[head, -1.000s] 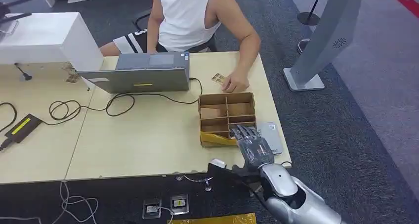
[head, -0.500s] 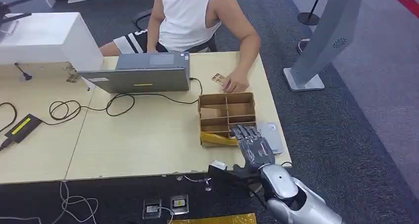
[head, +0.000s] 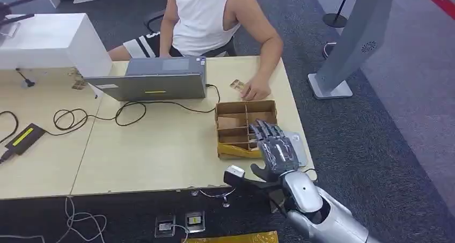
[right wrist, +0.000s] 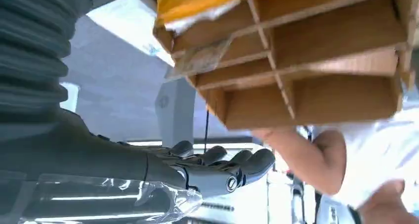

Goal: Pass the card to the sensor for recognition and then transmit it.

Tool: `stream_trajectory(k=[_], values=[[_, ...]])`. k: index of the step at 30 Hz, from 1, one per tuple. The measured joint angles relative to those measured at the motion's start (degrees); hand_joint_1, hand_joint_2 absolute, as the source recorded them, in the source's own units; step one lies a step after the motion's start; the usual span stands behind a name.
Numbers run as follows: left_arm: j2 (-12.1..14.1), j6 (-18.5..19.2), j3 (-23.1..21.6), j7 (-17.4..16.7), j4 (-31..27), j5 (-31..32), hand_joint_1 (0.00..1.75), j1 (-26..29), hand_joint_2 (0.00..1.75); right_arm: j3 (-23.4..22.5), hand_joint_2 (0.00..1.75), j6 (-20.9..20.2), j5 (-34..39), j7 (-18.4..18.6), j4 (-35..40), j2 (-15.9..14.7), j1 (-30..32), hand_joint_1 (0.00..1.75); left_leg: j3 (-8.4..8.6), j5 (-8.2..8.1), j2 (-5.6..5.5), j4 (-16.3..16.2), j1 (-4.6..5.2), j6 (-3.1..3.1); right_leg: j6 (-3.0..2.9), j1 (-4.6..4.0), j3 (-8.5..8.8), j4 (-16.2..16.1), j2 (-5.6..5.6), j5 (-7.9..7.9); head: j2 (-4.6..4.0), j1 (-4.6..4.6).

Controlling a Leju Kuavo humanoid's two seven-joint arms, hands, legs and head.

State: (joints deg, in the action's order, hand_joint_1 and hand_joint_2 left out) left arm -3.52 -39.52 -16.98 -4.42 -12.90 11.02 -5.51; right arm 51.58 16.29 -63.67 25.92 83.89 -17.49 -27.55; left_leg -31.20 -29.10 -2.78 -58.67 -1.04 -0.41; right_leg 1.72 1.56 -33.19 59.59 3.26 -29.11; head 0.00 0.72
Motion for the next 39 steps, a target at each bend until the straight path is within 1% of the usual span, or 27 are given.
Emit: stream_trajectory(k=[2, 4, 5, 11, 18, 28, 39], values=[[0.0, -0.04, -0.44, -0.07, 0.0, -0.22, 0.0, -0.05, 0.0, -0.26, 1.75, 2.4, -1.9, 0.13, 0.09, 0.02, -0.5, 0.0, 0.0, 0.0, 0.0, 0.0, 0.0, 0.0, 0.0, 0.0, 0.0, 0.0, -0.01, 0.0, 0.0, 0.02], [-0.04, -0.07, -0.57, -0.17, 0.0, -0.63, 0.0, -0.04, 0.0, -0.89, 1.75, 3.52, -3.03, 0.13, 0.63, 0.0, -0.98, 0.0, 0.0, 0.0, 0.0, 0.0, 0.0, 0.0, 0.0, 0.0, 0.0, 0.0, 0.0, 0.0, 0.0, 0.04], [-0.04, -0.07, -0.72, -0.17, 0.0, -0.79, 0.0, -0.04, 0.0, -1.05, 1.75, 3.43, -3.14, 0.11, 0.81, 0.0, -1.25, 0.0, 0.0, 0.0, 0.0, 0.0, 0.0, 0.0, 0.0, 0.0, 0.0, 0.0, 0.0, 0.0, 0.0, 0.02], [-0.04, -0.04, -1.4, -0.17, -0.22, -1.64, 0.0, -0.07, 0.0, -1.46, 1.75, 0.74, -2.47, 0.02, 0.57, 0.22, -1.6, 0.0, 0.0, 0.0, -0.01, 0.0, 0.0, 0.0, 0.0, 0.0, 0.01, 0.0, -0.01, 0.0, 0.0, 0.0], [-0.07, -0.02, -2.25, -0.55, -0.33, -2.27, 0.0, -0.14, 0.0, -1.4, 1.75, -3.15, 0.33, -0.28, -1.07, 0.68, -1.62, 0.0, -0.02, 0.0, -0.02, 0.0, 0.0, 0.0, 0.0, 0.0, 0.01, 0.0, -0.02, 0.0, 0.0, 0.02], [-0.06, -0.15, -2.8, -0.61, -0.44, -4.0, 0.0, -0.15, 0.0, -1.33, 1.75, -4.29, 2.76, -1.35, -4.94, 1.75, -2.41, 0.0, -0.02, 0.0, -0.02, 0.0, 0.0, 0.0, 0.0, 0.0, 0.01, 0.0, -0.03, 0.0, 0.0, 0.02], [-0.04, -0.18, -3.28, -0.61, -0.44, -4.17, 0.0, -0.15, 0.0, -1.33, 1.75, -4.29, 3.06, -1.44, -6.67, 2.12, -2.55, 0.0, -0.02, 0.0, -0.03, 0.0, 0.0, 0.0, 0.0, 0.0, 0.01, 0.0, -0.02, 0.0, 0.0, 0.02]])
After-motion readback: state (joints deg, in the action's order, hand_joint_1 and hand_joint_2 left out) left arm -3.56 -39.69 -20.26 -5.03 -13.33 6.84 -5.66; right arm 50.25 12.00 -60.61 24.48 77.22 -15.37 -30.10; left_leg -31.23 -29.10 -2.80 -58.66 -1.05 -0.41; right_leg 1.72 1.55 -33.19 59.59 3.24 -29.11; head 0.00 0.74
